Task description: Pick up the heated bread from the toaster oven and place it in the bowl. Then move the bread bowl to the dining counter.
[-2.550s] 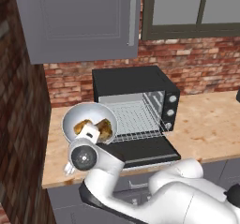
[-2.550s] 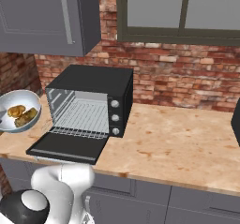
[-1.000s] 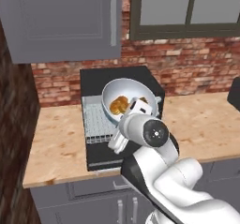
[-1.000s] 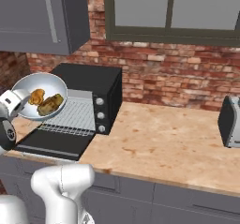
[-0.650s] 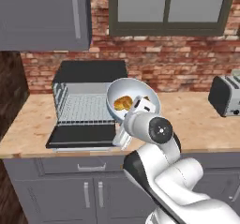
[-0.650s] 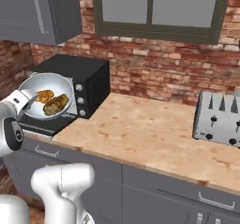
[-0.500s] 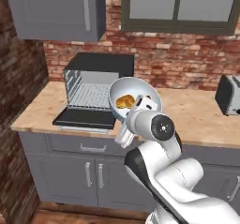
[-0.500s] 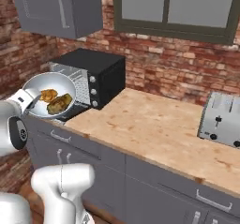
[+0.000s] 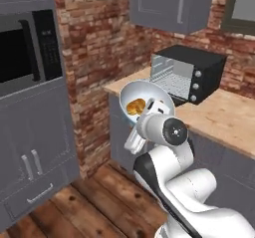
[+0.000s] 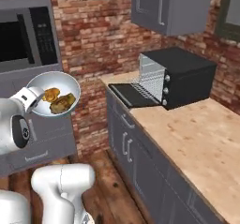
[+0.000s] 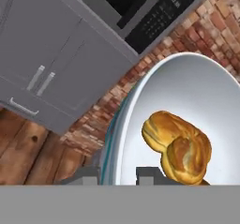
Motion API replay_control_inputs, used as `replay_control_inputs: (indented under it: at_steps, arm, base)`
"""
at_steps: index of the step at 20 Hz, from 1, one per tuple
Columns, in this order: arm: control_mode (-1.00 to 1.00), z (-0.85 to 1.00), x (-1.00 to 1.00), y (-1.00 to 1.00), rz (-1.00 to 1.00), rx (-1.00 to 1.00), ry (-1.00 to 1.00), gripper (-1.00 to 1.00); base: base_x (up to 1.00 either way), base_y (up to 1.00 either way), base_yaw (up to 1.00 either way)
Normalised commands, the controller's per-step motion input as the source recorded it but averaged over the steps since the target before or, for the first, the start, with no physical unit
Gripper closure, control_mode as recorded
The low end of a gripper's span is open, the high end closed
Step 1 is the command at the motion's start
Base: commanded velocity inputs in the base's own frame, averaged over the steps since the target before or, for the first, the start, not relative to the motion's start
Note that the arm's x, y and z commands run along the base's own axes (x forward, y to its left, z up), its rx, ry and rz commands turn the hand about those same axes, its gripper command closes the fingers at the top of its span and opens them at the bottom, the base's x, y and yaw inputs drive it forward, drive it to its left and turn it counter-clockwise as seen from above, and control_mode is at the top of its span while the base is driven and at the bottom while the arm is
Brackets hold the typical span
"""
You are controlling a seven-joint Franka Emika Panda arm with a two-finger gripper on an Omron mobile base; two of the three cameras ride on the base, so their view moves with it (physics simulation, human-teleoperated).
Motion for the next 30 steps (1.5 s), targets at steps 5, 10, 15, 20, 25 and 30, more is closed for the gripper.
replay_control_inputs:
  at_steps: [5, 10, 15, 20, 25, 30]
  arm:
    - [1.00, 0.00, 0.00, 0.00, 0.00, 0.00, 0.00, 1.00]
    - [1.00, 0.00, 0.00, 0.00, 0.00, 0.00, 0.00, 1.00]
    - [1.00, 0.00, 0.00, 0.00, 0.00, 0.00, 0.00, 1.00]
    - [1.00, 0.00, 0.00, 0.00, 0.00, 0.00, 0.00, 1.00]
    - [1.00, 0.00, 0.00, 0.00, 0.00, 0.00, 0.00, 1.00]
    - [1.00, 0.00, 0.00, 0.00, 0.00, 0.00, 0.00, 1.00]
  base:
    - [-0.29, -0.24, 1.00]
    - [-0.10, -0.13, 1.00]
    - [0.00, 0.00, 1.00]
    - [0.00, 0.00, 1.00]
    - [0.00, 0.00, 1.00]
    - [0.00, 0.00, 1.00]
